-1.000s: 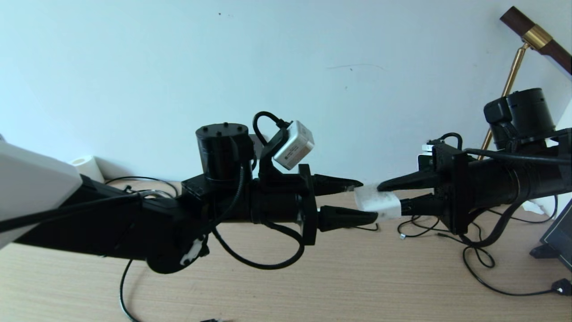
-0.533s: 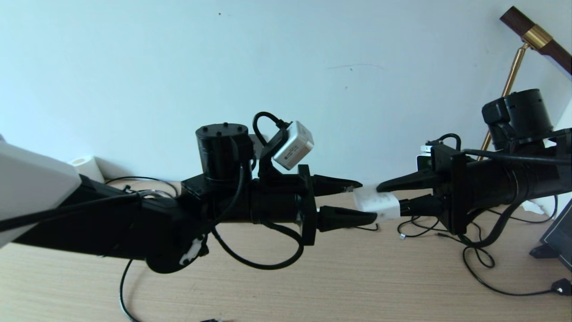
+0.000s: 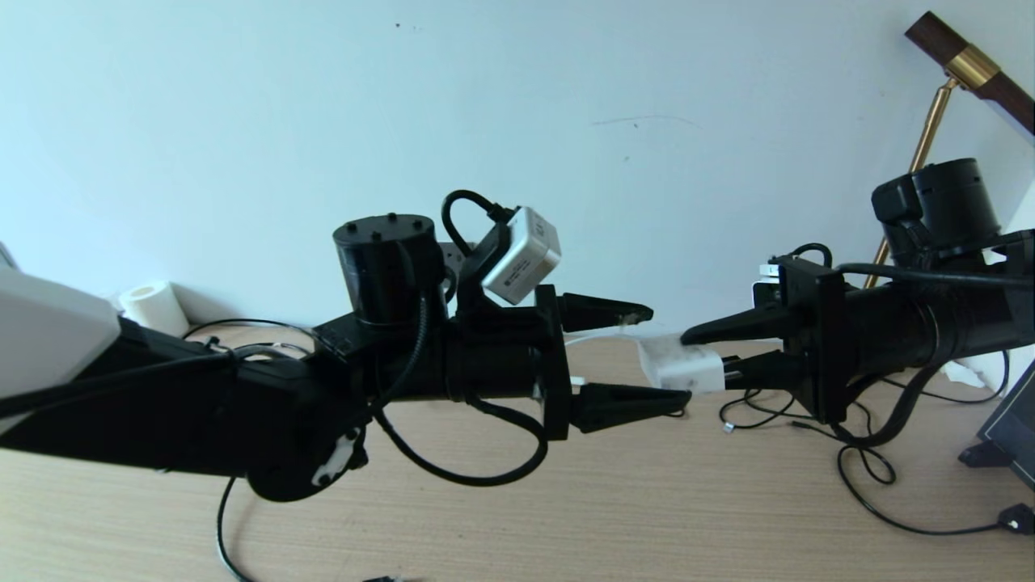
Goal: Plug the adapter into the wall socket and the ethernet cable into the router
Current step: Hand it to the other hand
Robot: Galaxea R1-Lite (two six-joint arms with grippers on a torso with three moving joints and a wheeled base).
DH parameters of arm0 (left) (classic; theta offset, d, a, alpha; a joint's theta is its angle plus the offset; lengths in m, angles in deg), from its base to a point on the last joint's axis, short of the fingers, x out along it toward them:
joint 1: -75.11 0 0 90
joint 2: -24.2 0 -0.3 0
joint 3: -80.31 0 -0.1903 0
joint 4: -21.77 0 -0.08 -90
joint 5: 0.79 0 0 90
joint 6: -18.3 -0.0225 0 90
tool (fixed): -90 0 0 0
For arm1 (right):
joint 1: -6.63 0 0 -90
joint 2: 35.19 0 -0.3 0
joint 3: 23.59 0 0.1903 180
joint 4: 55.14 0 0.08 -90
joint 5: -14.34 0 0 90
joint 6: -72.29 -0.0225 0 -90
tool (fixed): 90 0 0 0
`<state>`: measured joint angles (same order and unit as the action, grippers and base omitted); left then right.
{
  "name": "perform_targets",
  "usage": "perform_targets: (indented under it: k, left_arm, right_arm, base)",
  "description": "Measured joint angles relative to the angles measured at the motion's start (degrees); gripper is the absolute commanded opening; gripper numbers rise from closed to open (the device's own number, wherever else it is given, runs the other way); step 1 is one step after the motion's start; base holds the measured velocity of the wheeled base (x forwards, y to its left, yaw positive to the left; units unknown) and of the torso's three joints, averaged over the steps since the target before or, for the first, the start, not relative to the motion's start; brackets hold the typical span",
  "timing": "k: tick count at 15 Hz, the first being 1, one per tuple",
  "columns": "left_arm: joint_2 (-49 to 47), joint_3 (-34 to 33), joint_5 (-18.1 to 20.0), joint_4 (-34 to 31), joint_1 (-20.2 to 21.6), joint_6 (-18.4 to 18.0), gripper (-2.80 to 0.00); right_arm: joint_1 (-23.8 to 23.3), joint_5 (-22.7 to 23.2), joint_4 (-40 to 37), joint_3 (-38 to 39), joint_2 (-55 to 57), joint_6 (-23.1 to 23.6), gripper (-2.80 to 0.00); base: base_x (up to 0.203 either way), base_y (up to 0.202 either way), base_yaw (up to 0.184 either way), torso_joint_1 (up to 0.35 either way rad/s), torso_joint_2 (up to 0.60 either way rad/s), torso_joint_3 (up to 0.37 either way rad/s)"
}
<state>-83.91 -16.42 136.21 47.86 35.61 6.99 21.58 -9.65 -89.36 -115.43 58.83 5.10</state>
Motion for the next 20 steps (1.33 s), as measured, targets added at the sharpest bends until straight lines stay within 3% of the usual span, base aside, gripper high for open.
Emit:
perform_targets:
  k: [4, 7, 9, 12, 15, 20]
  left_arm:
    - [0.42, -1.82, -0.15, 1.36, 2.26, -10.52, 0.0]
    - [-0.35, -3.15, -1.67, 4.94, 4.36, -19.1, 0.0]
    - [-1.92, -2.96, -2.56, 10.26, 4.88, -20.63, 0.0]
    - [-3.9, -2.06, -2.76, 16.2, 4.99, -20.96, 0.0]
    - [-4.18, -1.49, -2.6, 16.79, 3.54, -21.3, 0.0]
    - [-3.11, -1.91, -2.56, 16.38, 1.83, -25.13, 0.0]
  right_arm:
    - [-1.58, 2.95, 0.07, -4.79, 1.17, -9.13, -2.8]
    - [-3.13, 6.17, 0.11, -11.42, 4.72, -19.57, -2.8]
    - [-3.47, 10.91, 0.09, -14.35, 7.53, -23.77, -2.8]
    - [-3.36, 11.91, 0.09, -16.26, 11.03, -24.93, -2.8]
    - [-3.21, 15.45, 0.11, -17.61, 13.94, -25.02, -2.8]
    - [-3.16, 15.82, 0.13, -18.21, 16.27, -24.73, -2.8]
  base:
    - [0.0, 0.0, 0.0, 0.0, 0.0, 0.0]
    - [0.0, 0.0, 0.0, 0.0, 0.0, 0.0]
    - [0.0, 0.0, 0.0, 0.0, 0.0, 0.0]
    - [0.0, 0.0, 0.0, 0.0, 0.0, 0.0]
    - [0.0, 0.0, 0.0, 0.0, 0.0, 0.0]
    - [0.0, 0.0, 0.0, 0.0, 0.0, 0.0]
